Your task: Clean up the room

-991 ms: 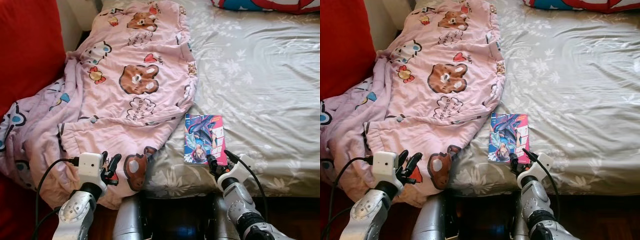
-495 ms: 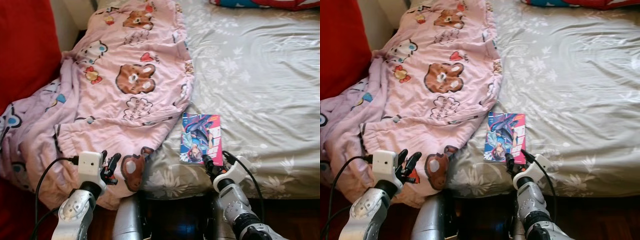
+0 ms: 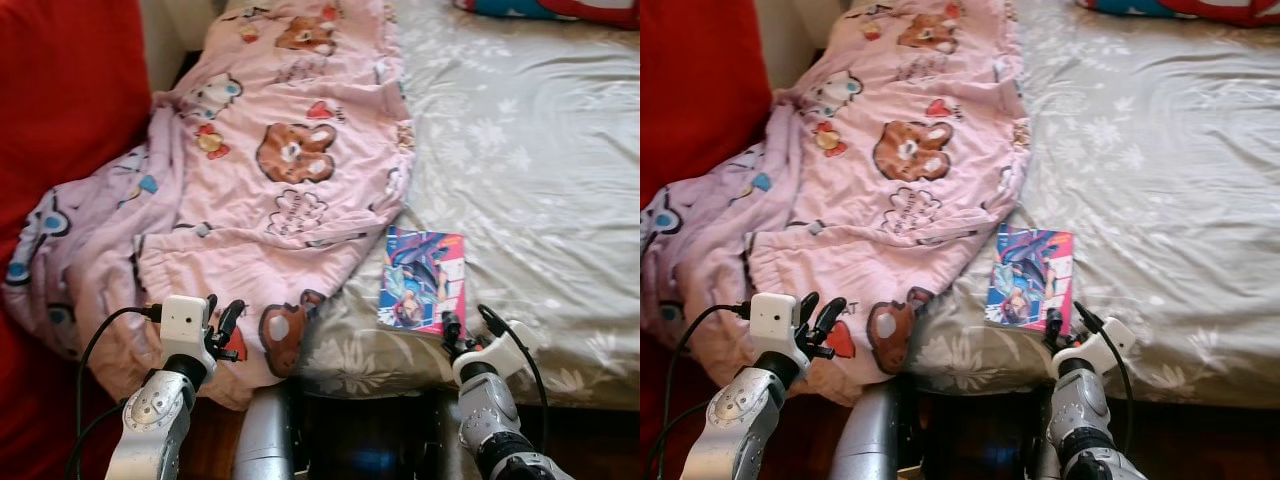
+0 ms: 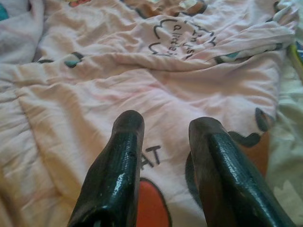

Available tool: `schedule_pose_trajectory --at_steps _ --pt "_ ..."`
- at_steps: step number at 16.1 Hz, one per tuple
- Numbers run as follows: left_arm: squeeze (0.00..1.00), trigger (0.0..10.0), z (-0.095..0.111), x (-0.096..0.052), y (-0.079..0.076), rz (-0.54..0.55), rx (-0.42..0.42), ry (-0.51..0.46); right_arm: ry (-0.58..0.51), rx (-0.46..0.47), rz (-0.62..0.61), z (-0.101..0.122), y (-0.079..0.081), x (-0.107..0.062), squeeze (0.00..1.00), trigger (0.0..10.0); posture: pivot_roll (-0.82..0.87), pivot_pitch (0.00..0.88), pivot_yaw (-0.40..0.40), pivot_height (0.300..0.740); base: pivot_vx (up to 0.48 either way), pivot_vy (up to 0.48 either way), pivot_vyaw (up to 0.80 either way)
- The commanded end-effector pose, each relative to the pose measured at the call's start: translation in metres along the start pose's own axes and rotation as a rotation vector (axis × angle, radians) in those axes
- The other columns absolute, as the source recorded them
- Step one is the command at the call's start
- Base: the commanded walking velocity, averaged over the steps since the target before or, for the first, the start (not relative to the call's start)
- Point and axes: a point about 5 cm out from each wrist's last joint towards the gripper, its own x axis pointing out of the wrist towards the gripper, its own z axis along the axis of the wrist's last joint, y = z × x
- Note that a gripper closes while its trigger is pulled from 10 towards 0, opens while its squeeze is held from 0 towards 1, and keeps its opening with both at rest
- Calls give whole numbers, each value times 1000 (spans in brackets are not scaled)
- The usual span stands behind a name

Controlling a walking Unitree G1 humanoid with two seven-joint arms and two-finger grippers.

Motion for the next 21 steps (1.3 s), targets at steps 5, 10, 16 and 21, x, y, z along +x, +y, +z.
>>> schedule_pose_trajectory --at_steps 5,10,16,21 --pt "0 10000 -8 0 2 9 1 21 107 24 -280 -36 -61 -32 0 10000 132 195 113 598 0 0 0" --pt "0 10000 -8 2 3 17 -1 13 61 -21 -223 -39 -56 -35 0 10000 120 187 106 598 0 0 0" --pt "0 10000 -9 4 4 27 0 6 -113 -103 -26 -16 -25 -25 0 10000 113 181 105 598 0 0 0" --pt "0 10000 -9 5 5 30 -1 4 -199 -127 252 -3 25 -19 0 10000 110 189 105 598 0 0 0"
